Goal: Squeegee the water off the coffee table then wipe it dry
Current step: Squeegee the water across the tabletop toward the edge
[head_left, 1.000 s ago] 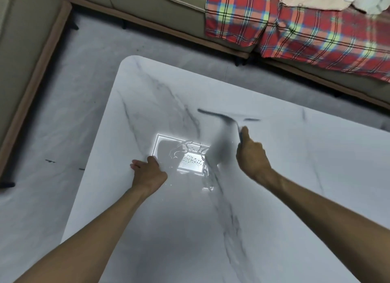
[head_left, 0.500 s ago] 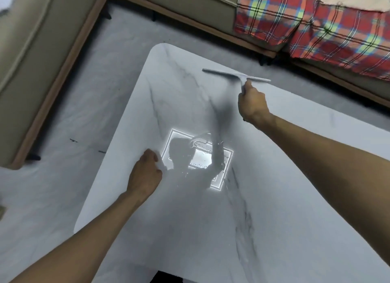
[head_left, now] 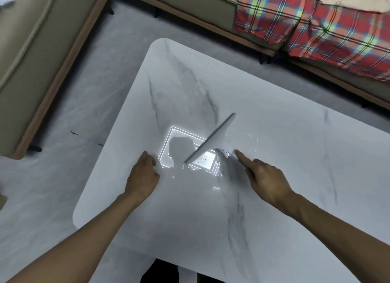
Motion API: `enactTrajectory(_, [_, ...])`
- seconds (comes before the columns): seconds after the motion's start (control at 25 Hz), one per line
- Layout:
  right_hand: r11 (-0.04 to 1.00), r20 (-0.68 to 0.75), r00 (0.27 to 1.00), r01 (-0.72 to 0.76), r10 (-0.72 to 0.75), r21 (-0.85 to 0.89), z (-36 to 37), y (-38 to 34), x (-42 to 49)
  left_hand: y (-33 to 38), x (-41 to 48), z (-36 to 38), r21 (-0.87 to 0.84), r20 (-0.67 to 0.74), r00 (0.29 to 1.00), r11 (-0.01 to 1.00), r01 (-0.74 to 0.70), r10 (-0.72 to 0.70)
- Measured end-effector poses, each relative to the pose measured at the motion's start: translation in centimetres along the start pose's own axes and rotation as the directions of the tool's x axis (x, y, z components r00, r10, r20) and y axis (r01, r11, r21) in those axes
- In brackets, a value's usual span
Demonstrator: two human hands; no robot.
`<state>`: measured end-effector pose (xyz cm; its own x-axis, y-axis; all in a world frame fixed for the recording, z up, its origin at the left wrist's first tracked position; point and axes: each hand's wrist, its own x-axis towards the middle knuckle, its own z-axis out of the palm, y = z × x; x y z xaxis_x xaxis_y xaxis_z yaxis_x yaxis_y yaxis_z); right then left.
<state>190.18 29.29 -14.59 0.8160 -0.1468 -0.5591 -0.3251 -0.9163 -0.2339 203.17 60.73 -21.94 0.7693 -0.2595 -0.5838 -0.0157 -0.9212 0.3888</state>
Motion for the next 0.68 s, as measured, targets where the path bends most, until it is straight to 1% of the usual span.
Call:
enactTrajectory(0.12, [0.992, 0.032, 0.997, -0.062, 0.066, -0.106, -0.8, 4.2, -4.2, 0.5, -0.7, 0.4, -0.018, -0.013, 1.000, 0.999, 0.027, -0.027])
enactTrajectory(0.2, [0.987, 0.038, 0.994, -0.100, 0.105, -0.128, -2.3, 5.6, -5.6, 0.6, -1.1, 0.5, -0.055, -0.041, 0.998, 0.997, 0.055, -0.057])
enactTrajectory(0.24, [0.987, 0.016, 0.993, -0.114, 0.117, -0.113, -3.2, 5.9, -5.4, 0.6, -1.2, 0.6, -0.084, -0.053, 0.997, 0.995, 0.060, -0.065])
enactTrajectory(0.28, [0.989, -0.033, 0.991, -0.133, 0.131, -0.058, -4.2, 5.9, -4.4, 0.5, -1.3, 0.6, -0.119, -0.058, 0.996, 0.991, 0.062, -0.069])
enactTrajectory(0.36, [0.979, -0.153, 0.972, -0.160, 0.178, 0.127, -6.5, 4.7, 0.0, 0.2, -1.5, 0.7, -0.178, -0.056, 0.994, 0.980, 0.087, -0.098])
enactTrajectory(0.44, [0.945, -0.206, 0.949, -0.177, 0.238, 0.275, -8.1, 2.3, 6.1, -0.6, -1.6, 0.6, -0.187, -0.077, 0.989, 0.976, 0.110, -0.126])
enactTrajectory(0.52, [0.879, -0.205, 0.918, -0.232, 0.339, 0.416, -9.3, -0.5, 12.1, -1.5, -1.8, 0.5, -0.166, -0.103, 0.985, 0.979, 0.117, -0.135])
enactTrajectory(0.6, [0.790, -0.158, 0.888, -0.288, 0.432, 0.541, -9.3, -3.7, 16.1, -2.3, -1.9, 0.3, -0.114, -0.146, 0.978, 0.984, 0.134, -0.150])
enactTrajectory(0.64, [0.773, -0.139, 0.884, -0.303, 0.447, 0.557, -8.9, -5.2, 17.2, -2.7, -1.8, 0.2, -0.061, -0.187, 0.972, 0.989, 0.131, -0.141])
enactTrajectory(0.68, [0.790, -0.138, 0.891, -0.300, 0.432, 0.535, -8.2, -6.9, 17.5, -3.1, -1.8, 0.2, -0.011, -0.228, 0.966, 0.993, 0.121, -0.121])
